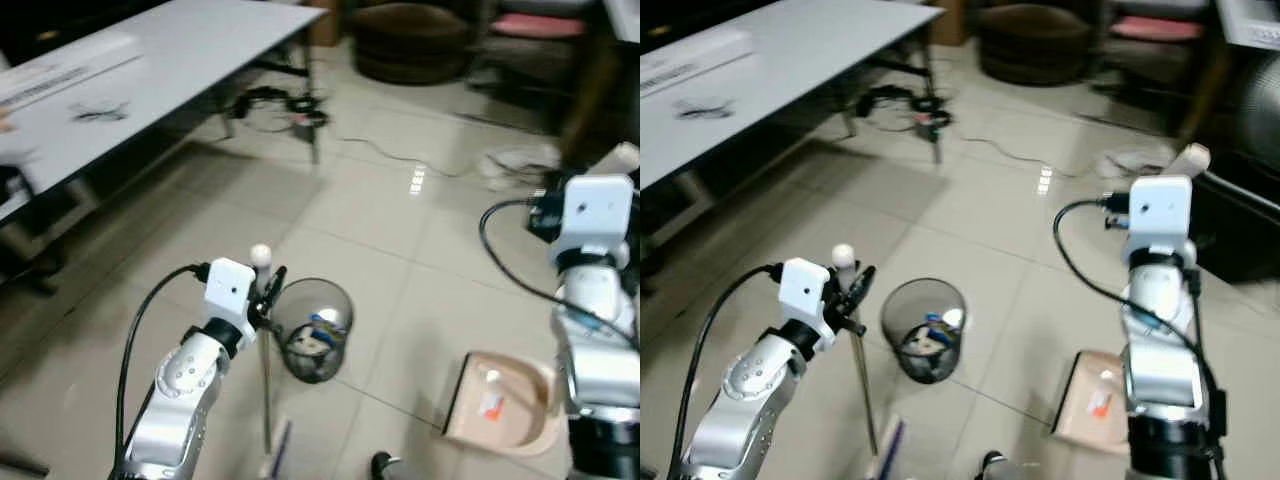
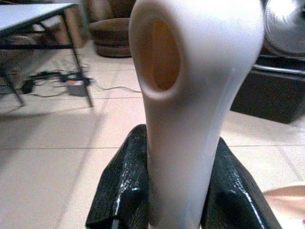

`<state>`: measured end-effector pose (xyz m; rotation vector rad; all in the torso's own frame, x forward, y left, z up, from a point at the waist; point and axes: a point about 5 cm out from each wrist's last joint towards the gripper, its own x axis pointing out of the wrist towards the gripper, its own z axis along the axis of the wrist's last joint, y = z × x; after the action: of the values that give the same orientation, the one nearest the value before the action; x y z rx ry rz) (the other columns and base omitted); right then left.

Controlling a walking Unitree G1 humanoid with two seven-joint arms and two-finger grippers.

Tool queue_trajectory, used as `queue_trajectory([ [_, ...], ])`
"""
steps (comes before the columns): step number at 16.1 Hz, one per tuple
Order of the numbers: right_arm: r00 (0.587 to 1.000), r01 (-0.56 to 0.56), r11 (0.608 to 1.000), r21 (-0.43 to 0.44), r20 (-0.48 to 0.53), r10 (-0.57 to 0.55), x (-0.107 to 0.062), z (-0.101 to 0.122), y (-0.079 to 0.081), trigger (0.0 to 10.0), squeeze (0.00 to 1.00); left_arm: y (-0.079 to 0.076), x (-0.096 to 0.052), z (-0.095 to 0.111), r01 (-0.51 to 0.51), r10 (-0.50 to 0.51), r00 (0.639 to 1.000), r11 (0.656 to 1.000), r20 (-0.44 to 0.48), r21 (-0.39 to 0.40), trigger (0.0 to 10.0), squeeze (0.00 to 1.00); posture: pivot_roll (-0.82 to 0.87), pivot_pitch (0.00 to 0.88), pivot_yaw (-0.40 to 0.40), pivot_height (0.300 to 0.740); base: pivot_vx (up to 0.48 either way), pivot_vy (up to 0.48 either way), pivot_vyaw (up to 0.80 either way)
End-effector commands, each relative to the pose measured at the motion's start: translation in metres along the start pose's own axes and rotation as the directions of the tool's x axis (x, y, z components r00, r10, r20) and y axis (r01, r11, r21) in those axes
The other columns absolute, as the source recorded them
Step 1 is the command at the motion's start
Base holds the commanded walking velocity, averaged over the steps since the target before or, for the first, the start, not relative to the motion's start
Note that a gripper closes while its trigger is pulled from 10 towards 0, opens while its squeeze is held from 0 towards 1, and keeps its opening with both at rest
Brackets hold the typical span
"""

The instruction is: Sweep floor

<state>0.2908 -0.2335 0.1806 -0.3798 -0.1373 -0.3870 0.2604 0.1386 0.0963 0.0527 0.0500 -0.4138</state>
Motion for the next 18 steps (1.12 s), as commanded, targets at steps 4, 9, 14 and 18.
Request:
queue_trajectory([
  [4, 0.995, -0.069, 0.994, 0.089, -0.066, 0.075, -0.013, -0.01, 0.02, 10.0, 0.0, 0.003, -0.003, 0.005, 0.001, -0.001, 1.0, 1.0, 0.016, 0.013, 10.0, 0.0, -0.05, 0.051, 0.067, 0.74, 0.0, 0.0, -0.8],
  [9, 0.986, -0.111, 0.97, 0.215, -0.1, 0.135, -0.025, -0.013, 0.033, 10.0, 0.0, 0.008, -0.002, 0.005, -0.038, 0.037, 0.999, 0.999, 0.027, 0.03, 10.0, 0.0, -0.05, 0.056, 0.071, 0.74, 0.0, 0.0, -0.8],
  [14, 0.988, -0.103, 0.972, 0.21, -0.093, 0.125, -0.026, -0.013, 0.031, 10.0, 0.0, 0.011, 0.003, 0.01, -0.052, 0.049, 0.997, 0.997, 0.057, 0.056, 10.0, 0.0, -0.06, 0.057, 0.075, 0.74, 0.0, -0.132, -0.8],
  [18, 0.989, -0.111, 0.972, 0.208, -0.073, 0.129, -0.027, -0.011, 0.031, 10.0, 0.0, 0.009, 0.008, 0.013, -0.063, 0.059, 0.996, 0.996, 0.071, 0.067, 10.0, 0.0, -0.06, 0.058, 0.076, 0.74, 0.0, -0.462, -0.33],
])
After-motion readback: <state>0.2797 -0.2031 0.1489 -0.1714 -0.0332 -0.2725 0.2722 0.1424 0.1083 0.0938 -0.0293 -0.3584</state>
